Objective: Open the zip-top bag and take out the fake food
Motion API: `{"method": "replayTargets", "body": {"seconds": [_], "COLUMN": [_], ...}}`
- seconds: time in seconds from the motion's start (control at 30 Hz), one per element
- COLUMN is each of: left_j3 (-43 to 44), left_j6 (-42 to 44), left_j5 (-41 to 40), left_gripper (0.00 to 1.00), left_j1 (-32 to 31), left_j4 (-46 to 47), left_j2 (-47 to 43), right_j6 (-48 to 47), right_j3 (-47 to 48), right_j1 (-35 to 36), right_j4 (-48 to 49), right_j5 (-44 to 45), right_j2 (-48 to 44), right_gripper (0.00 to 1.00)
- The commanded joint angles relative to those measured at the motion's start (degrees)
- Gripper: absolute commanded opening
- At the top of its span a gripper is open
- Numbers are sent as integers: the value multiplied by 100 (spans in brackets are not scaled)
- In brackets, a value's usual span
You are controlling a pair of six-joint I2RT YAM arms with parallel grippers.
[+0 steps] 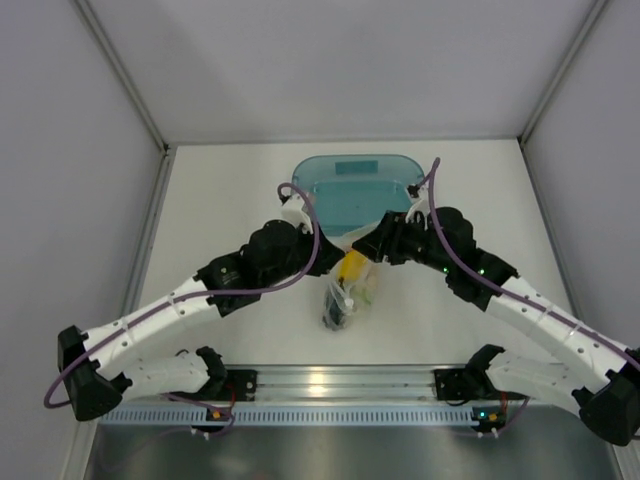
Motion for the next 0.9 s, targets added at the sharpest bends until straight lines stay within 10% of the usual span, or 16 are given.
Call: {"method": "replayTargets", "body": {"seconds": [0.0, 0.87], "left_j3": [1, -369], "left_j6": [-413, -1565], "left_j5": [-661, -3186], "left_gripper": [0, 0], "left_j1": [-124, -1662], "left_j4": [724, 1849], "left_j2": [-34, 730], "right_j6": [126, 907], "right_j3": [34, -1768], "right_j1": [136, 515], "right_j4": [41, -109], "right_j5": [746, 2119], "right_j2": [-105, -1661], "right_gripper": [57, 56]}}
